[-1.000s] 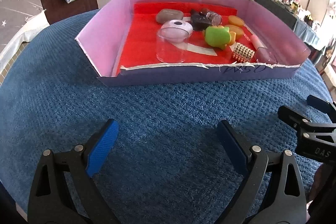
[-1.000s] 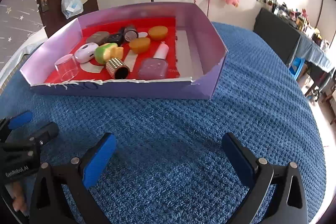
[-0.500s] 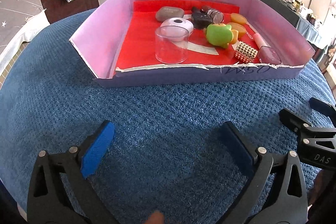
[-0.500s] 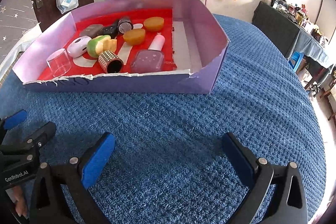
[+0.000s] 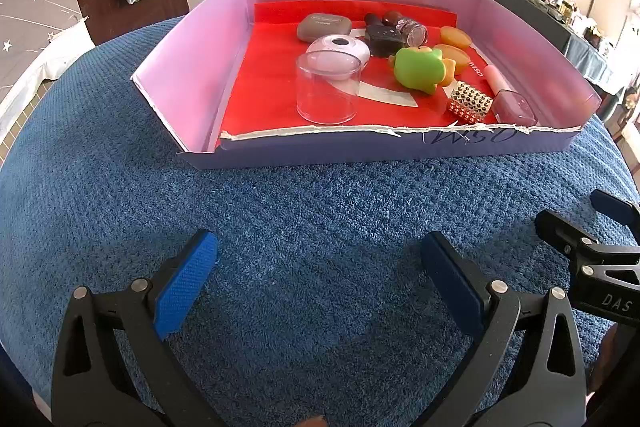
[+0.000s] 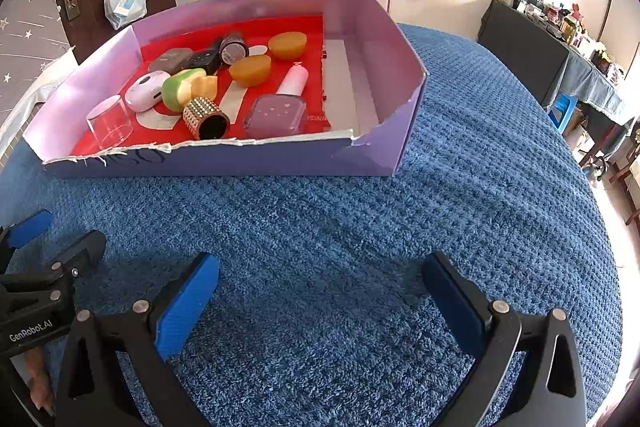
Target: Organize rigid objects
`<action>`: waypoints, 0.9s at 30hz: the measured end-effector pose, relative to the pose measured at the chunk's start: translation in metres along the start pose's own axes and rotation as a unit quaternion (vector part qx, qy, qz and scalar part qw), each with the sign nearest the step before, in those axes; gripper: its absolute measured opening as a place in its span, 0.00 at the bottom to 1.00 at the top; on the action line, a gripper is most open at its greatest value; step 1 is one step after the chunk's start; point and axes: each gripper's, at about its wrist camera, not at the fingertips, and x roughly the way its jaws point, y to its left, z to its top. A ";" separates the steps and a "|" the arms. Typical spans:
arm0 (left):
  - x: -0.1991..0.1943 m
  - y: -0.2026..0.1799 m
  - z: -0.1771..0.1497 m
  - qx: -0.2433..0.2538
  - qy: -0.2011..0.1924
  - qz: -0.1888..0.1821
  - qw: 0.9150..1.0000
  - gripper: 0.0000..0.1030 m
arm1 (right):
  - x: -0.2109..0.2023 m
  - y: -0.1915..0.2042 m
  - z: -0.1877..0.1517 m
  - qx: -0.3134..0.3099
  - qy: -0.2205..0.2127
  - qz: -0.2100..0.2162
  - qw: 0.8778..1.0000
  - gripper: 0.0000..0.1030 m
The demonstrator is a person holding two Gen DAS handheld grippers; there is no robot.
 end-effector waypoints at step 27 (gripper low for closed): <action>0.000 0.000 0.001 0.000 0.000 0.000 1.000 1.00 | 0.000 -0.002 0.000 0.003 0.001 -0.001 1.000 1.00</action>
